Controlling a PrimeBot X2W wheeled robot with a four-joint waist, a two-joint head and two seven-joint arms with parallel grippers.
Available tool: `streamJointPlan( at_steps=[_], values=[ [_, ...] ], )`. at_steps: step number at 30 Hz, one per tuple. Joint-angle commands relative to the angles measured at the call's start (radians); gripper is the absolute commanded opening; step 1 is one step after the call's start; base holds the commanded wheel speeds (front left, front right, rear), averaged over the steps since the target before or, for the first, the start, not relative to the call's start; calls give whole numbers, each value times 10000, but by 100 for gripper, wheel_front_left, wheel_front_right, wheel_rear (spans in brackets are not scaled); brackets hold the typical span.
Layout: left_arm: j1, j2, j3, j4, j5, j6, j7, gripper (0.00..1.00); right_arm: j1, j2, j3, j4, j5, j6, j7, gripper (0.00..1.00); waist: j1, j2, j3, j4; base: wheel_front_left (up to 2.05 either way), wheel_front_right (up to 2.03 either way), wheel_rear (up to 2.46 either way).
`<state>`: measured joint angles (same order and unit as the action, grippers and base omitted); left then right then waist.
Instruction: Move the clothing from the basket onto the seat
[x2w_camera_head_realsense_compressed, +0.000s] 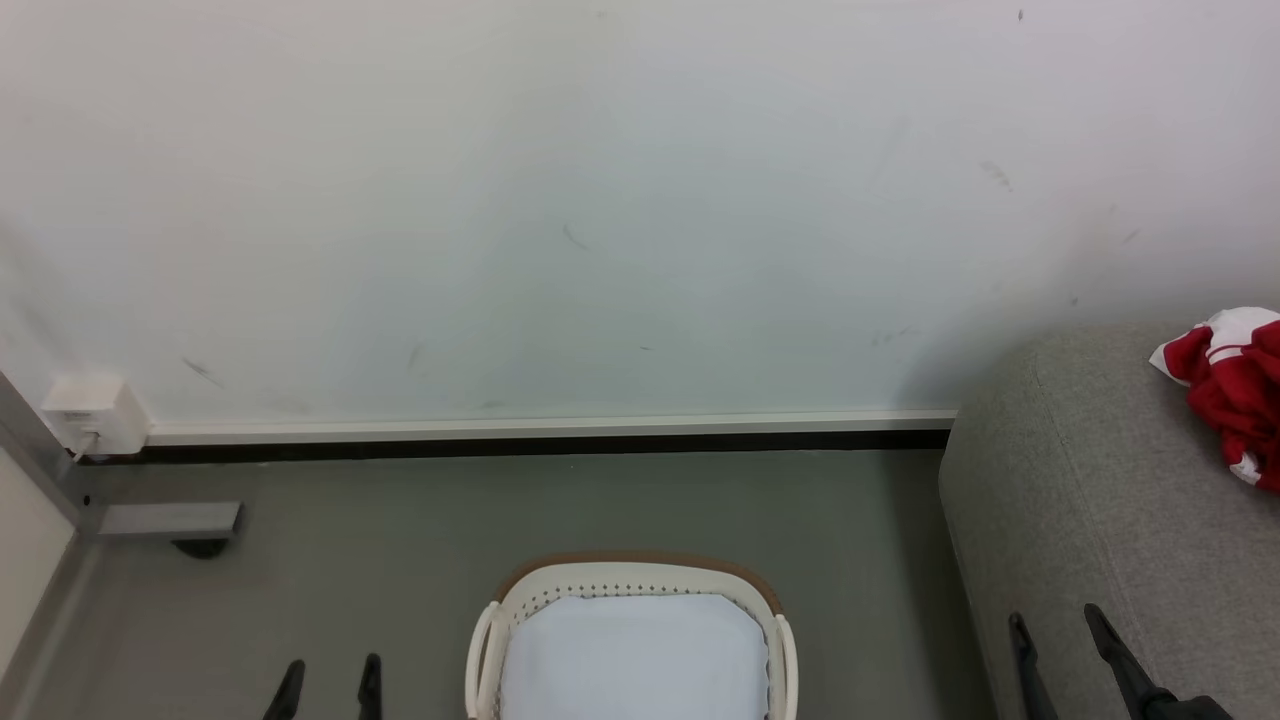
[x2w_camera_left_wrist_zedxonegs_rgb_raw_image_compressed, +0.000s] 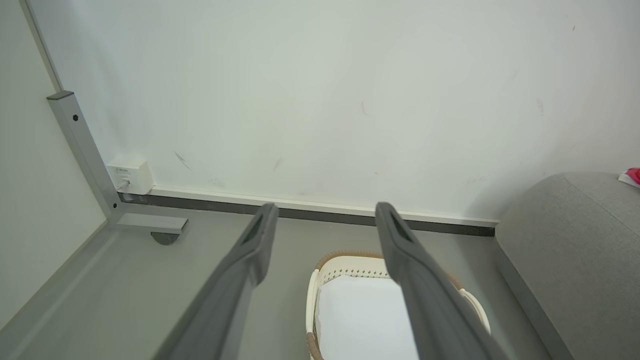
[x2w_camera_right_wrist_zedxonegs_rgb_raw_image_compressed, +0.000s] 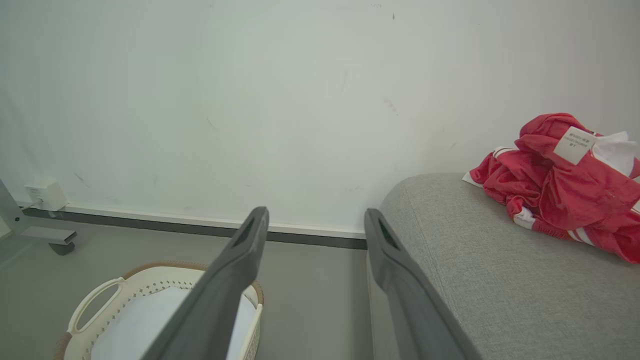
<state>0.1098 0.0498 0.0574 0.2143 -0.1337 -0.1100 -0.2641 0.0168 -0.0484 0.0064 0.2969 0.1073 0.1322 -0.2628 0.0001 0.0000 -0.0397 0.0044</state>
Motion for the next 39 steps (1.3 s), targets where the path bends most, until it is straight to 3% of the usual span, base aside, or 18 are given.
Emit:
streamJointPlan(
  at_steps=[1,4,5,9,39],
  values=[
    [59,22,20,-20,-24,45,-5,100,-109,-39,20,14,46,-30,-27,100,-1,0,1,-2,0,0,0],
    [86,21,5,-32,-18,147,-5,100,-123,-39,46,-3,23,-30,-27,100,-1,0,6,-15,0,0,0],
    [10,-4,-13,-7,-20,163,0,0,-12,0,48,-5,1,0,2,0,0,0,7,-11,0,0,0],
    [41,-68,-8,329,-106,178,47,0,110,61,40,277,92,2,84,0,0,0,11,-9,0,0,0],
    [-797,-30,202,294,-5482,30,1411,0,-420,17,-415,-50,5573,-6,1425,0,0,0,111,-17,0,0,0]
  ],
)
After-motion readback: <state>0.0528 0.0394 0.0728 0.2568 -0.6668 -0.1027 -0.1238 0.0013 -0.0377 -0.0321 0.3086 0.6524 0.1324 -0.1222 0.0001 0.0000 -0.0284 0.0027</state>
